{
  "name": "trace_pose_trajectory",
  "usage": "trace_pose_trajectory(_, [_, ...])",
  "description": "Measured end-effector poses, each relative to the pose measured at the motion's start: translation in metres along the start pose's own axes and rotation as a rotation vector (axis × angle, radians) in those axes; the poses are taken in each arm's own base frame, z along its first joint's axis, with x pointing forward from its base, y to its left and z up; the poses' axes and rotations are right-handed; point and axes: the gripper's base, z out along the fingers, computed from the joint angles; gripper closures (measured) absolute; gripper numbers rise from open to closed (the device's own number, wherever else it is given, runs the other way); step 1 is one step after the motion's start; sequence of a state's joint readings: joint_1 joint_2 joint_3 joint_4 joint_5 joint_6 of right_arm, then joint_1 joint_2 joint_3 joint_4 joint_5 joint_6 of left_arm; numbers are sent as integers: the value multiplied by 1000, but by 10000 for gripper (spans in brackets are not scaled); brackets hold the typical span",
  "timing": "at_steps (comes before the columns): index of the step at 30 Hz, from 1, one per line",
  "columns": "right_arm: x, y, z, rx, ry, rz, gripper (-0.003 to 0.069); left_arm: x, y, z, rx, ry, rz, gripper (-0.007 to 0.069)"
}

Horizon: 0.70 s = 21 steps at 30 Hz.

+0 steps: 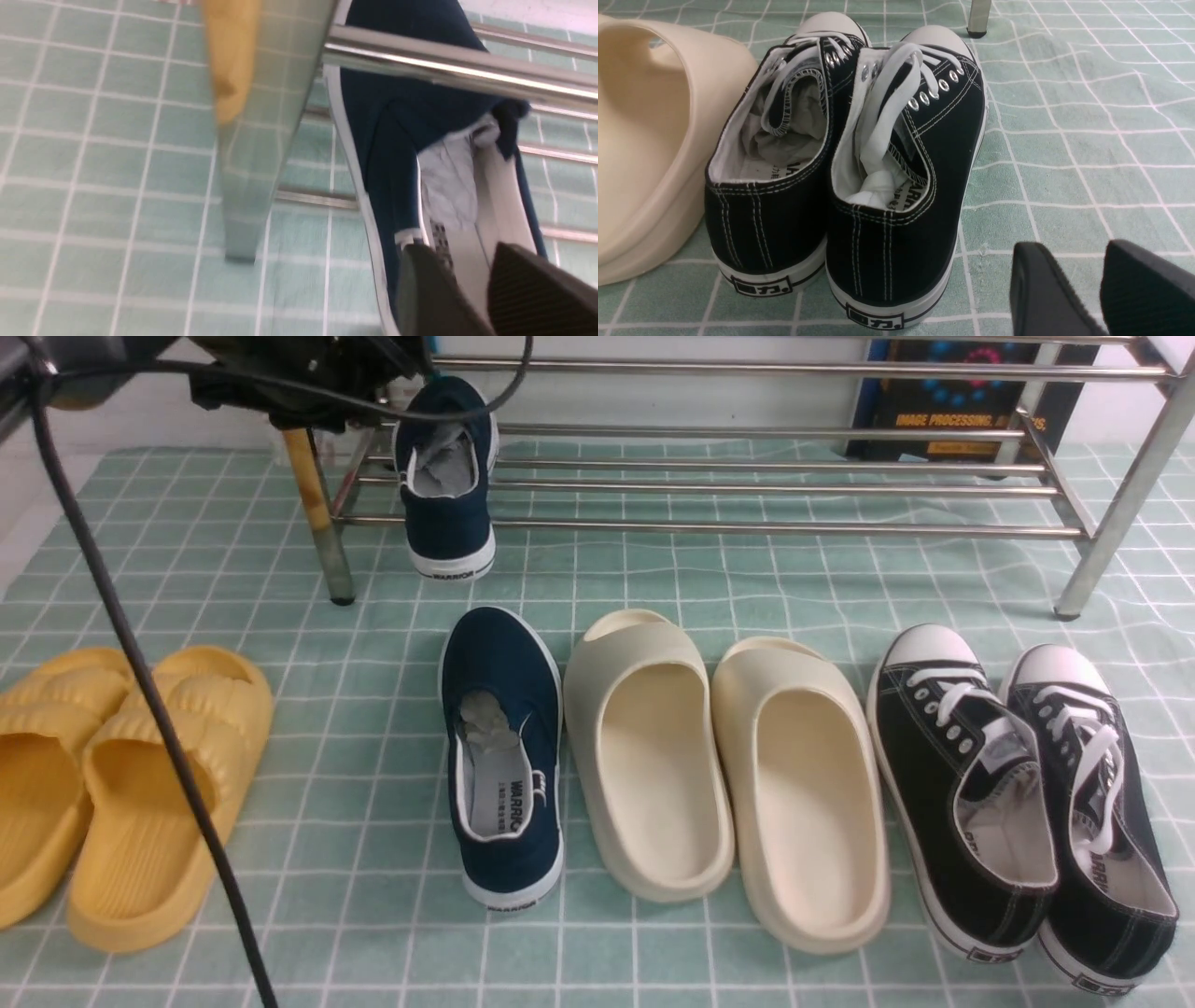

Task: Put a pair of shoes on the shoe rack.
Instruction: Use the left arm to put a shoe into the shoe rack

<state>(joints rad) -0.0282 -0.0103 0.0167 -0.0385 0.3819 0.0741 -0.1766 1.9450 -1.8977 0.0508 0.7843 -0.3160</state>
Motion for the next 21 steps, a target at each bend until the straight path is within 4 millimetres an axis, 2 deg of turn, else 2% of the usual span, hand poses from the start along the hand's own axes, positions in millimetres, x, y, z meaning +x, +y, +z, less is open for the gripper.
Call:
trace_pose_trajectory(2, [0,0,0,0,0,0,420,10,-7,-7,-7,80,37,584])
trace_pose_trajectory(4, [0,0,0,0,0,0,420,28,-15,0,-1,152,81,638])
trace_pose_trajectory(5, [0,0,0,0,0,0,420,31,-16,1,0,157,87,638])
trace_pose_trajectory(7, [0,0,0,0,0,0,420,58,-26,18,15,219,127,638])
trace_pose_trajectory(10, [0,0,0,0,0,0,420,78,-31,40,37,213,138,638])
trace_pose_trajectory(15, [0,0,0,0,0,0,420,76,-22,61,24,157,80,638])
trace_pose_trajectory(21, [0,0,0,0,0,0,420,59,-3,62,-19,135,-3,638])
